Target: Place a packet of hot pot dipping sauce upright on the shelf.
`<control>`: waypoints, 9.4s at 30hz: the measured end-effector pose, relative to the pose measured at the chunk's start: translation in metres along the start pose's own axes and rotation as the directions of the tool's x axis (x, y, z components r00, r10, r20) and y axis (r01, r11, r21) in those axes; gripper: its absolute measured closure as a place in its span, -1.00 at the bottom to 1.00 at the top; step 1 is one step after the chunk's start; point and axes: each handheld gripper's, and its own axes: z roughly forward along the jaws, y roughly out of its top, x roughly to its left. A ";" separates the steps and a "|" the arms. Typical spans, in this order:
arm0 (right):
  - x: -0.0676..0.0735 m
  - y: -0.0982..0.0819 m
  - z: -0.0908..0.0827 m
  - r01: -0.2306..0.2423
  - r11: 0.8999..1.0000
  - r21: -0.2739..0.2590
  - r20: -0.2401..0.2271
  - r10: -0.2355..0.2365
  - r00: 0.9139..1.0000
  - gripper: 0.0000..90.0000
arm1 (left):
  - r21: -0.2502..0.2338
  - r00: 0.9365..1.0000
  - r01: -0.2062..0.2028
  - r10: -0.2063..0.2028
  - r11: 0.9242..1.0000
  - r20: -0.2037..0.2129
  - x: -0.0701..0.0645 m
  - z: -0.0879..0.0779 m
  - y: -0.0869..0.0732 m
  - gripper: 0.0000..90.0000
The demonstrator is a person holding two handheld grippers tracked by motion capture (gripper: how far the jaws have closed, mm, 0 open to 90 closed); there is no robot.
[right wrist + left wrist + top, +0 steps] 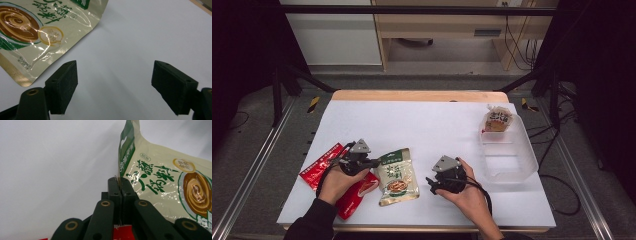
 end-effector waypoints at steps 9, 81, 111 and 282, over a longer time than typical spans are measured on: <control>-0.002 -0.001 -0.003 -0.004 1.000 0.007 -0.015 0.004 1.000 -0.56 | -0.090 0.999 -0.036 0.038 0.995 0.019 -0.009 -0.033 0.020 1.00; 0.006 0.128 -0.032 0.304 0.947 0.108 -0.275 -0.265 0.924 0.99 | -0.160 0.978 -0.203 0.209 0.966 0.021 -0.044 -0.072 0.054 1.00; -0.043 0.126 -0.089 0.340 0.940 0.035 -0.080 -0.336 0.938 1.00 | -0.167 0.993 -0.005 -0.014 0.986 -0.114 -0.004 -0.058 0.000 -0.65; -0.246 -0.032 -0.127 -0.066 0.998 -0.004 0.148 0.066 0.987 0.92 | -0.205 0.942 0.128 -0.183 0.970 -0.281 0.021 -0.055 -0.050 -0.77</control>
